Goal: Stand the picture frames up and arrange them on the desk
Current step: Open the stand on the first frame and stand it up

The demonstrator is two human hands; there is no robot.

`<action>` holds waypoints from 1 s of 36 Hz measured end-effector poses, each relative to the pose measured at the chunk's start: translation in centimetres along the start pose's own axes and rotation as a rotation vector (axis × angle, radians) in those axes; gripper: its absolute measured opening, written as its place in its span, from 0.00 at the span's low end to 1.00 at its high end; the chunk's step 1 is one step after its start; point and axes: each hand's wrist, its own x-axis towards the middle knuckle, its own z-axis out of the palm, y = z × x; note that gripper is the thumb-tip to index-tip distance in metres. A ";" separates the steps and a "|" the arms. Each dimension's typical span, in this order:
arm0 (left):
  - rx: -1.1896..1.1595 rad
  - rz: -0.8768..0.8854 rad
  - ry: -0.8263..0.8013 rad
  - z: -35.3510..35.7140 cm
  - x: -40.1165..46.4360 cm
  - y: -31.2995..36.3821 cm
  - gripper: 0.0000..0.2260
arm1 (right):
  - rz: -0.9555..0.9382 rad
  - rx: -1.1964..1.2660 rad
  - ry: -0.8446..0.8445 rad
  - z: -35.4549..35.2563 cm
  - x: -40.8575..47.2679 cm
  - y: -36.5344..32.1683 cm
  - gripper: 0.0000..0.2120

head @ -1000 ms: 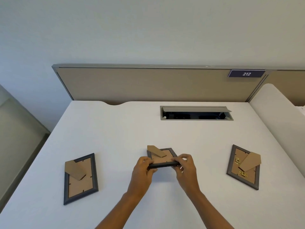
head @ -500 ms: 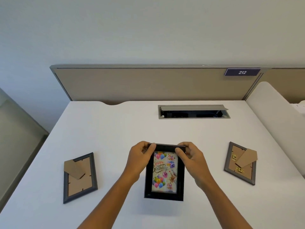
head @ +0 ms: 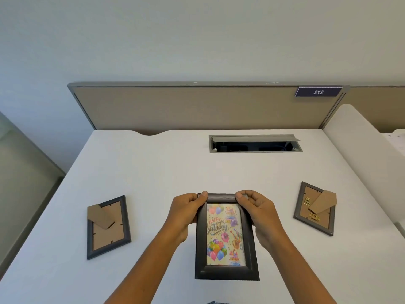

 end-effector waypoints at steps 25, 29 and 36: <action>0.068 0.285 -0.140 -1.2 -4.4 -1.0 0.08 | -0.240 -0.106 -0.050 -2.1 -4.6 0.1 0.07; 0.061 0.361 -0.154 -1.6 -4.9 -1.8 0.09 | -0.281 -0.093 -0.072 -2.6 -5.7 0.5 0.07; 0.081 0.657 -0.142 -1.9 -6.3 -3.2 0.12 | -0.405 -0.148 -0.200 -4.4 -6.7 1.9 0.16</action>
